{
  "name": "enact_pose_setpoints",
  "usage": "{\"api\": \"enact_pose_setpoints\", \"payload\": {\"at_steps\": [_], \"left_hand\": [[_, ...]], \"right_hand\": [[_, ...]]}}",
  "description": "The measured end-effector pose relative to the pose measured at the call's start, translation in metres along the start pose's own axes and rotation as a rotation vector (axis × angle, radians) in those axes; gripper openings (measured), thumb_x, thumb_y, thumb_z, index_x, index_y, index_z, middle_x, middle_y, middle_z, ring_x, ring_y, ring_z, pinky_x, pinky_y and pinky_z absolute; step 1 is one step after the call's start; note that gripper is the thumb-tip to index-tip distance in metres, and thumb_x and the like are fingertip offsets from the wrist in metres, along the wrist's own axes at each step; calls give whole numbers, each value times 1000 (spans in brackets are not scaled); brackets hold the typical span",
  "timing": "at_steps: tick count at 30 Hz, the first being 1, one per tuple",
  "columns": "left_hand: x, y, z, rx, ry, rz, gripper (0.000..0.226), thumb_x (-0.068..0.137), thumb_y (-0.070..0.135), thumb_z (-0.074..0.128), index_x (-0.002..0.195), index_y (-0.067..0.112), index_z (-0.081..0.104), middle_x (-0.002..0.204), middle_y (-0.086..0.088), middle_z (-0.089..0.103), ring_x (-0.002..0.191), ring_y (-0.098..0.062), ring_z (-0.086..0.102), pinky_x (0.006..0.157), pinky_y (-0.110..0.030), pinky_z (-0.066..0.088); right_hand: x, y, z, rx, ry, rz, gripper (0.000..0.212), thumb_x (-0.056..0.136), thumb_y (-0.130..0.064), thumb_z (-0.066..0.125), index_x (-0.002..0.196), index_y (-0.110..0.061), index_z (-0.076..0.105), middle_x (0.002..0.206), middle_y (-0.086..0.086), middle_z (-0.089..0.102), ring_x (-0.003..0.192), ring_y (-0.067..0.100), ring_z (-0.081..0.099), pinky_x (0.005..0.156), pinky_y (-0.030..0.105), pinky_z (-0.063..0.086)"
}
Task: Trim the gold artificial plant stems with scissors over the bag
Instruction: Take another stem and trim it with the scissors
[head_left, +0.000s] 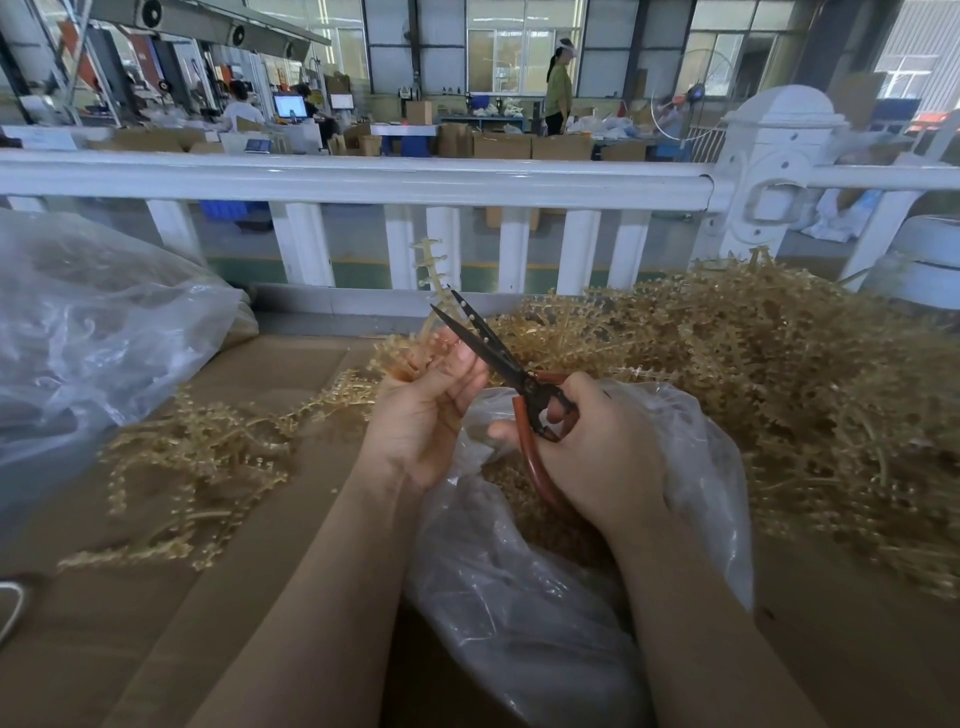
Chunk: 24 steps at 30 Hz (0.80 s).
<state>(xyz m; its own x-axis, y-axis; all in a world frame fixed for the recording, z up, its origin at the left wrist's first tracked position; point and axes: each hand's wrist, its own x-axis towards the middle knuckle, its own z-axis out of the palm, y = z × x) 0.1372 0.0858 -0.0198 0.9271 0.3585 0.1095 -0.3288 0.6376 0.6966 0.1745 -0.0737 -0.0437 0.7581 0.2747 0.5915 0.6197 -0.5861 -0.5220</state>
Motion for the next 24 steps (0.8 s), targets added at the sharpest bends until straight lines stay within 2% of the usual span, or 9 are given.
{"api": "enact_pose_setpoints", "payload": {"at_steps": [5, 10, 15, 18, 19, 22, 24], "left_hand": [[-1, 1, 1, -16, 17, 25, 15, 69, 1, 71, 77, 13, 75, 79, -5, 76, 71, -12, 74, 66, -20, 59], [0, 1, 0, -9, 36, 43, 21, 68, 1, 71, 87, 10, 70, 82, -5, 75, 73, -12, 73, 70, -20, 60], [1, 1, -1, -15, 32, 48, 25, 69, 0, 71, 93, 7, 69, 85, -5, 74, 75, -12, 73, 73, -21, 60], [1, 1, -2, -12, 11, 34, 23, 70, 1, 71, 91, 10, 70, 87, -5, 73, 76, -12, 72, 76, -21, 59], [1, 1, -2, -7, 2, 31, 23, 71, 1, 70, 91, 11, 69, 88, -4, 72, 76, -11, 72, 77, -21, 59], [1, 2, -3, 15, -35, 32, 23, 75, 1, 67, 95, 11, 66, 92, -4, 69, 80, -12, 71, 83, -23, 57], [0, 3, -3, 20, -53, 33, 21, 77, 0, 66, 96, 10, 66, 92, -5, 69, 83, -13, 71, 89, -25, 55]], "right_hand": [[1, 2, 2, 5, 17, -8, 65, 61, -87, 56, 71, -23, 42, 57, -13, 49, 53, -1, 47, 48, 18, 37], [0, 1, 2, -2, 53, -40, 60, 65, -81, 64, 70, -26, 38, 55, -14, 46, 50, -4, 45, 45, 14, 31], [1, 0, 1, 16, 39, -27, 63, 62, -89, 51, 71, -27, 40, 56, -16, 46, 50, -5, 44, 46, 14, 29], [1, 1, 2, 7, 2, -17, 66, 62, -89, 52, 72, -24, 47, 57, -15, 47, 50, -3, 45, 45, 12, 28], [1, 1, 2, 5, -17, -11, 65, 63, -88, 54, 72, -24, 49, 58, -15, 48, 50, -2, 46, 44, 14, 33], [1, 3, 4, 50, -47, 1, 62, 62, -87, 56, 71, -26, 48, 57, -13, 50, 54, 4, 53, 58, 11, 44], [0, 4, 4, 92, -72, 13, 59, 62, -84, 61, 70, -27, 46, 55, -12, 49, 65, -5, 56, 61, 8, 44]]}}
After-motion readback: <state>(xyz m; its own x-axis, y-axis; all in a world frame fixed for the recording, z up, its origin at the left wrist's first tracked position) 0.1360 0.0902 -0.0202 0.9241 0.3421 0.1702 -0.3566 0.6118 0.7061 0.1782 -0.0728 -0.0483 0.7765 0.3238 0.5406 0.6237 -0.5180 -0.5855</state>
